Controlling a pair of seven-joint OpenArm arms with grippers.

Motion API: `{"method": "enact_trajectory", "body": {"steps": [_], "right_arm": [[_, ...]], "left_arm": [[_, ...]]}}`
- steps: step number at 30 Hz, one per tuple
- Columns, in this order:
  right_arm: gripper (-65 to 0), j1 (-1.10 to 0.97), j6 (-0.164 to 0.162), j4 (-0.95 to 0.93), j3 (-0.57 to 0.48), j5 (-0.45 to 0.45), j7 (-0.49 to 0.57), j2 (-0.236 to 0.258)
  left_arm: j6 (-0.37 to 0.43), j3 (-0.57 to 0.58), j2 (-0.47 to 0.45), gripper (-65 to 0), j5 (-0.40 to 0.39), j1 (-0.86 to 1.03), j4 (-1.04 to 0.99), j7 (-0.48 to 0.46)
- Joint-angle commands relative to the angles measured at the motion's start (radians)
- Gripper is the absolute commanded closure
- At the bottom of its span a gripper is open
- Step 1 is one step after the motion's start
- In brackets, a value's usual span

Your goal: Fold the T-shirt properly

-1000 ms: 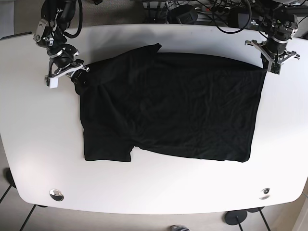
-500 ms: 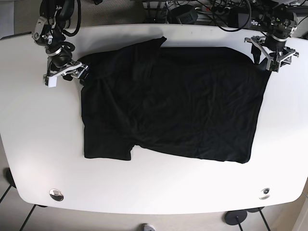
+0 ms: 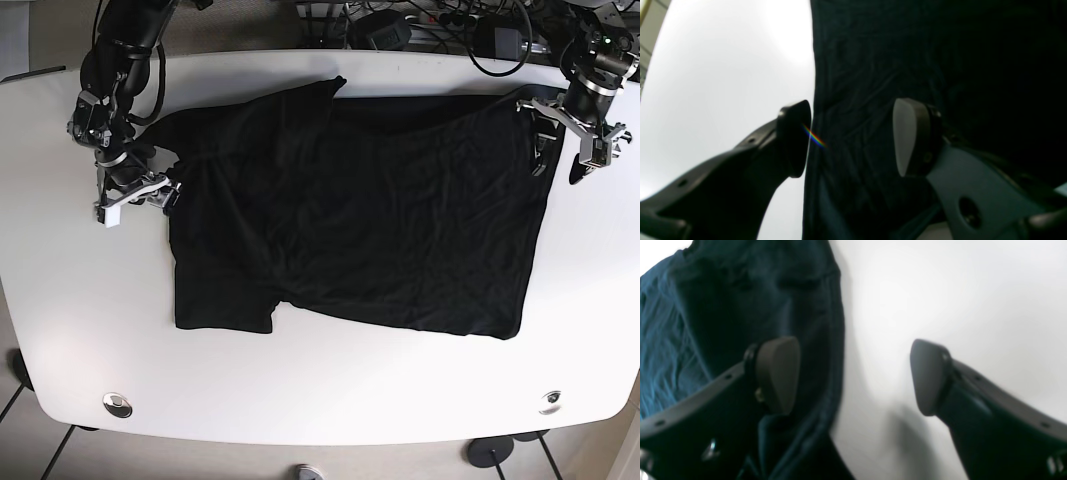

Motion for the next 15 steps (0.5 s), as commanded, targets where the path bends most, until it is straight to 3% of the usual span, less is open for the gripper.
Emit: {"method": "enact_trajectory", "body": {"steps": [1,3,5,7,8,11,12,15], "right_arm": [[-49.5,0.011,0.012,0.008,-0.061,0.009,-0.006,0.001],[-49.5,0.008,0.006,0.006,-0.101,0.011,-0.003,-0.006],[-47.4,0.008,0.004,0.006,-0.096,0.000,-0.003,-0.044],[-37.4,0.011,0.004,0.003,-0.066,0.000,-0.002,-0.053],[-26.6,0.014,0.004,0.001,-0.059,0.000,-0.002,-0.055],[-4.4,0.015,0.004,0.001,-0.059,0.000,-0.002,-0.050],[-1.6,0.015,0.004,0.006,-0.059,0.000,-0.002,-0.050],[-2.2,0.015,0.004,0.008,-0.059,0.006,-0.002,-0.052]], "left_arm": [[-0.001,-0.007,-0.009,-36.7,0.013,-0.036,0.013,-0.023],[-0.001,-0.008,-0.005,-36.7,0.106,-0.081,0.010,-0.023],[-0.001,-0.007,-0.002,-36.9,0.192,-0.133,-0.010,-0.023],[-0.001,-0.007,0.008,-37.1,0.264,-0.204,-0.052,-0.021],[-0.001,-0.007,0.009,-37.2,0.312,-0.262,-0.104,-0.020],[-0.001,-0.010,-0.005,-44.4,0.373,-0.431,-0.279,0.083],[-0.001,-0.011,-0.025,-46.5,0.387,-0.492,-0.339,0.115],[-0.001,-0.007,-0.060,-47.5,0.403,-0.642,-0.550,0.137]]}}
